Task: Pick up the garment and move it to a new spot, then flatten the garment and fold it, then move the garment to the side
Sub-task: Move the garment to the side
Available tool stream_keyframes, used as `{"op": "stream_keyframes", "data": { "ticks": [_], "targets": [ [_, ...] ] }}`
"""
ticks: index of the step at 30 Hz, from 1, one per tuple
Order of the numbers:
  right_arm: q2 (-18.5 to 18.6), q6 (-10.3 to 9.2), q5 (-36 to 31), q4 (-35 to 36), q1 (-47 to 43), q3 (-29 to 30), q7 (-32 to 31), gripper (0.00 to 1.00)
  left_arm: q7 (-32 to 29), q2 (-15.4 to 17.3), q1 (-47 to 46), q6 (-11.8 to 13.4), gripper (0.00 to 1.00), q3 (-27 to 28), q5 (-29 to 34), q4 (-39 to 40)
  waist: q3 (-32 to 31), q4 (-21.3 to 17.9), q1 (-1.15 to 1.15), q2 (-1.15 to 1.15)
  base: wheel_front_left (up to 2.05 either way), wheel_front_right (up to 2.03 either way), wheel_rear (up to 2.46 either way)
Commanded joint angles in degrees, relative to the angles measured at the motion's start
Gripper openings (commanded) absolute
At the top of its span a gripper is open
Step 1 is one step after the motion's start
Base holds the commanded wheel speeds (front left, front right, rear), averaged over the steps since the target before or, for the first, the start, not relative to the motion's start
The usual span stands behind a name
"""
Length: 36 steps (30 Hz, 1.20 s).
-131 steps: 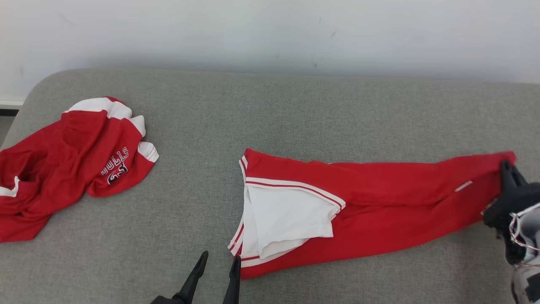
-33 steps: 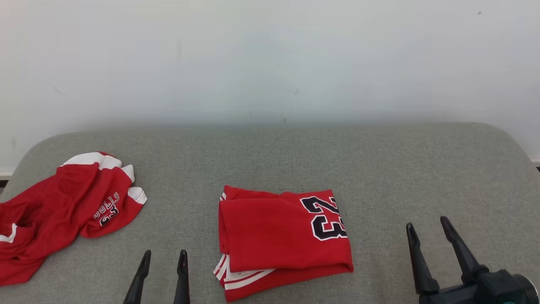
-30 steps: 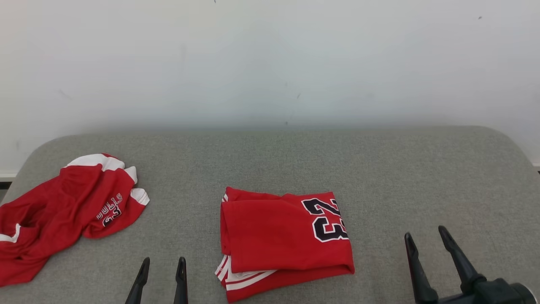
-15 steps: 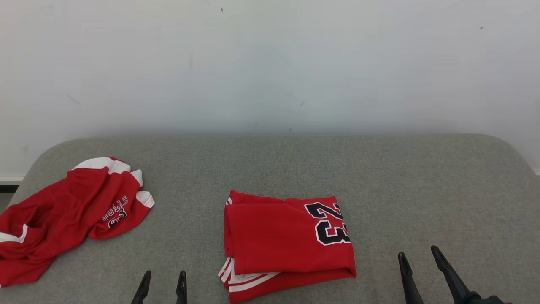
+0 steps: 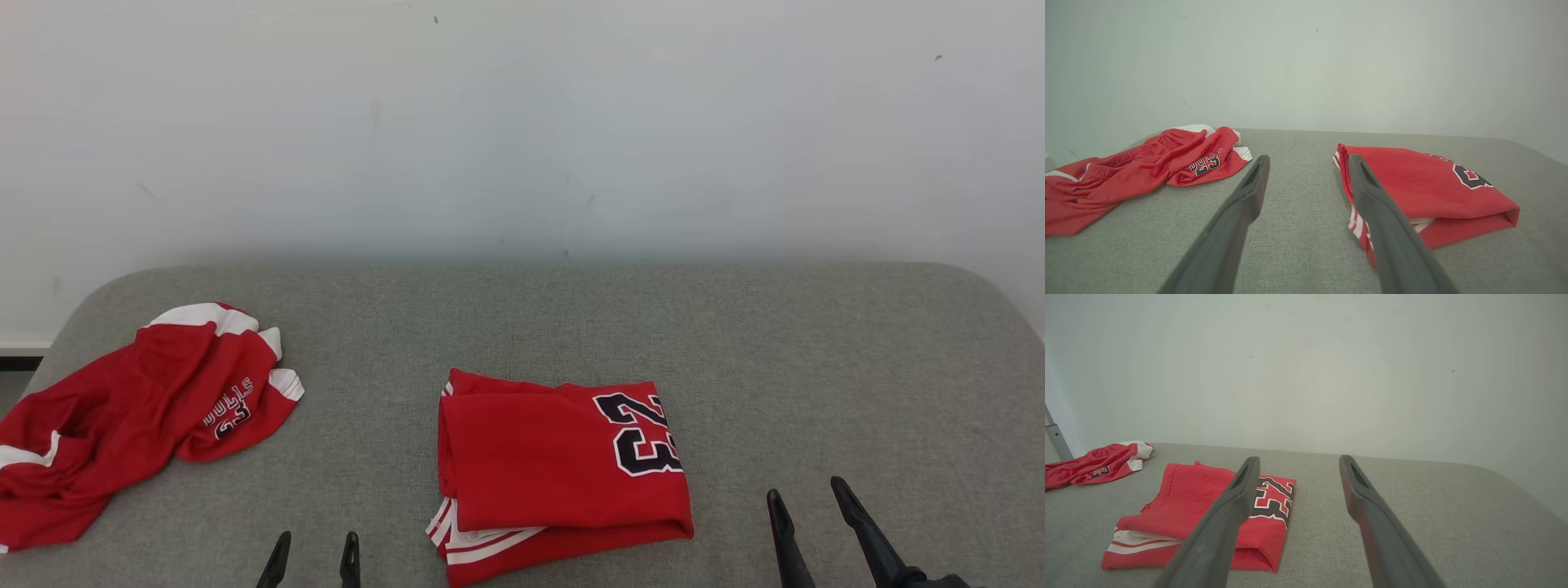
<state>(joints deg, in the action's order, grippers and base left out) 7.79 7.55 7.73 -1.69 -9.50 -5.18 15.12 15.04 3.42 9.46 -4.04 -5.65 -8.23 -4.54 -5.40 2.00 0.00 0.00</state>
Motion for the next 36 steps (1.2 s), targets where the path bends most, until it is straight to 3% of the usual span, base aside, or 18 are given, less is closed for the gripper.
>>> {"op": "stream_keyframes", "data": {
  "ticks": [1,26,33,36],
  "targets": [
    [0.1,-0.14,0.3,0.1,-0.7,-0.2,0.0,1.00,0.1,-0.3,0.7,0.0,1.00,0.1,1.0,-0.3,-0.1,0.1,0.00,0.00,0.00,0.00,0.00],
    [1.8,-0.14,0.7,-1.1,-0.3,-0.7,0.0,1.00,0.1,-0.5,0.8,-0.9,1.00,-0.6,1.9,-2.4,0.0,1.8,0.00,0.00,0.00,0.00,0.00],
    [2.2,-0.14,10.1,-6.5,3.1,-3.6,0.0,1.00,0.1,-0.6,0.2,-0.9,1.00,-0.9,2.5,-2.2,1.0,2.5,0.00,0.00,0.00,0.00,0.00],
    [4.6,-0.14,17.9,-12.3,7.9,-6.4,0.0,1.00,0.1,-0.6,-0.7,-1.1,1.00,-1.5,2.7,-2.2,2.2,3.1,0.00,0.00,0.00,0.00,0.00]
  ]
}}
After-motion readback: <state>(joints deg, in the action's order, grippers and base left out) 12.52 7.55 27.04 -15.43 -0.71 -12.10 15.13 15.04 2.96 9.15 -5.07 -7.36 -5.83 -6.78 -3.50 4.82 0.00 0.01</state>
